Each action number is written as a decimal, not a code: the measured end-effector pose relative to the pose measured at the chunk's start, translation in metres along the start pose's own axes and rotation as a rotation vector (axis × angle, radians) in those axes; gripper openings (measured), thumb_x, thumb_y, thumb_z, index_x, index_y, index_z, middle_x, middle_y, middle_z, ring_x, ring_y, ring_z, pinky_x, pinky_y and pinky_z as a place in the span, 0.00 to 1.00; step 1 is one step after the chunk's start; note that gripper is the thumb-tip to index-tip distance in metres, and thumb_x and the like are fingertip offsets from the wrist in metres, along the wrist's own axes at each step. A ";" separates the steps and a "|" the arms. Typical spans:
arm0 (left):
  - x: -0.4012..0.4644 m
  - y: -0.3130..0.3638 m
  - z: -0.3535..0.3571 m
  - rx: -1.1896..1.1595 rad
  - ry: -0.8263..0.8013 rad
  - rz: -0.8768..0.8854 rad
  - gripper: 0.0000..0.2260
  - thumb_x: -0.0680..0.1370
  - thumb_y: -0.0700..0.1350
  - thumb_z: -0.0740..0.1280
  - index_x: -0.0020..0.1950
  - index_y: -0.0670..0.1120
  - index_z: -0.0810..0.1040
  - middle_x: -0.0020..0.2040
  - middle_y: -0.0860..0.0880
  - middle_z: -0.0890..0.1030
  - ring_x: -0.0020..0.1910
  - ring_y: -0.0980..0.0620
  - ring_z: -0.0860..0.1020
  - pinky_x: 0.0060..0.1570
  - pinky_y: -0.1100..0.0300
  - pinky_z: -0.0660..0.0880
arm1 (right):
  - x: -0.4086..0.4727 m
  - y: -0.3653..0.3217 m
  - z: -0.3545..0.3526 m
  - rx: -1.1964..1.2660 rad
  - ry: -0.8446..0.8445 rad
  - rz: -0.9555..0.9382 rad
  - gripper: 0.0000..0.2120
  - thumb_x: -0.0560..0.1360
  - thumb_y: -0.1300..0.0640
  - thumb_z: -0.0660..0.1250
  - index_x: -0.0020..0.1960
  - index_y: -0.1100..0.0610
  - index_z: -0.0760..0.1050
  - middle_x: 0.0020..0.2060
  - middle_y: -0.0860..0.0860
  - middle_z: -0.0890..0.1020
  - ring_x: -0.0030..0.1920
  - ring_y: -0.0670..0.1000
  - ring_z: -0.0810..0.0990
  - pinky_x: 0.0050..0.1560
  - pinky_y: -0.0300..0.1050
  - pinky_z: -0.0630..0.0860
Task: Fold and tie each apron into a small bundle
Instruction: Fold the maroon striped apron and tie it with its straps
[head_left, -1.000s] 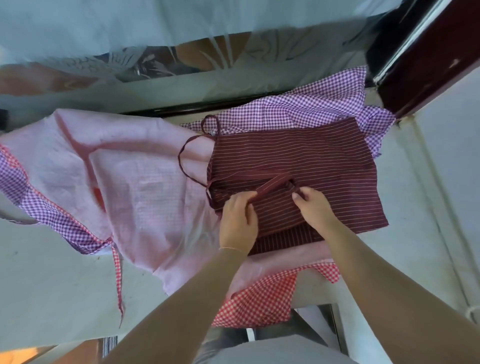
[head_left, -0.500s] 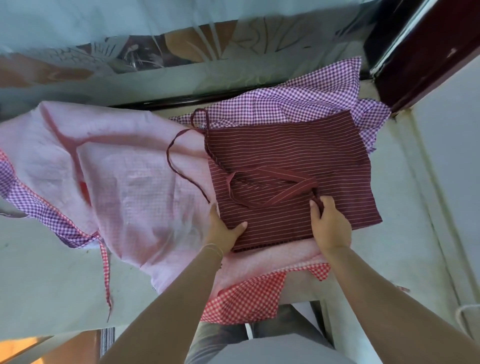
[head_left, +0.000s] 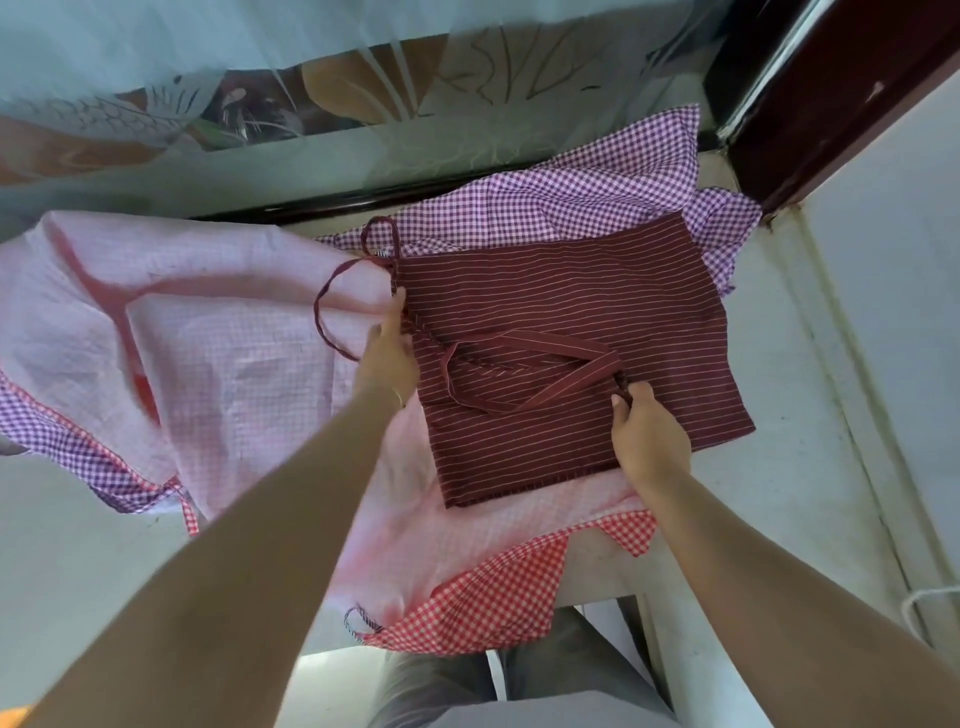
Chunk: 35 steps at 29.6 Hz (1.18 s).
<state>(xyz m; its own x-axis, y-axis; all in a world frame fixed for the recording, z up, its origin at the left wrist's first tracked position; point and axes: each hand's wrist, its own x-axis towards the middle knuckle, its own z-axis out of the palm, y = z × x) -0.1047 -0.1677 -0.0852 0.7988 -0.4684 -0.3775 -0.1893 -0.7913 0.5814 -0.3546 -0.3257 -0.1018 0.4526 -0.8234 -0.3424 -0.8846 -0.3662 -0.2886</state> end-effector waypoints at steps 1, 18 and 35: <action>0.016 0.005 -0.010 0.118 -0.088 0.025 0.29 0.81 0.36 0.52 0.76 0.61 0.51 0.67 0.44 0.67 0.52 0.48 0.74 0.53 0.55 0.72 | 0.001 0.000 0.001 -0.001 -0.004 0.006 0.10 0.83 0.51 0.53 0.55 0.56 0.67 0.35 0.49 0.78 0.35 0.52 0.77 0.37 0.47 0.74; -0.020 0.015 0.019 -0.518 -0.006 -0.397 0.22 0.81 0.55 0.57 0.73 0.48 0.59 0.68 0.45 0.70 0.64 0.43 0.71 0.63 0.40 0.68 | 0.004 -0.002 0.007 -0.123 0.216 -0.275 0.28 0.75 0.56 0.67 0.73 0.54 0.61 0.67 0.58 0.70 0.68 0.61 0.68 0.66 0.58 0.69; -0.067 -0.039 0.027 0.361 0.162 0.526 0.26 0.78 0.58 0.60 0.73 0.48 0.63 0.71 0.44 0.66 0.69 0.44 0.64 0.66 0.47 0.65 | -0.019 -0.037 0.031 -0.456 -0.215 -0.866 0.45 0.70 0.25 0.51 0.78 0.47 0.44 0.78 0.55 0.47 0.77 0.63 0.44 0.71 0.70 0.44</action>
<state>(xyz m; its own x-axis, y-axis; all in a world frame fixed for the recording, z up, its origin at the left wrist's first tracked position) -0.1661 -0.1159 -0.1017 0.6183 -0.7857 0.0209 -0.7350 -0.5687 0.3693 -0.3273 -0.2826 -0.1126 0.9319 -0.1154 -0.3438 -0.1791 -0.9708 -0.1595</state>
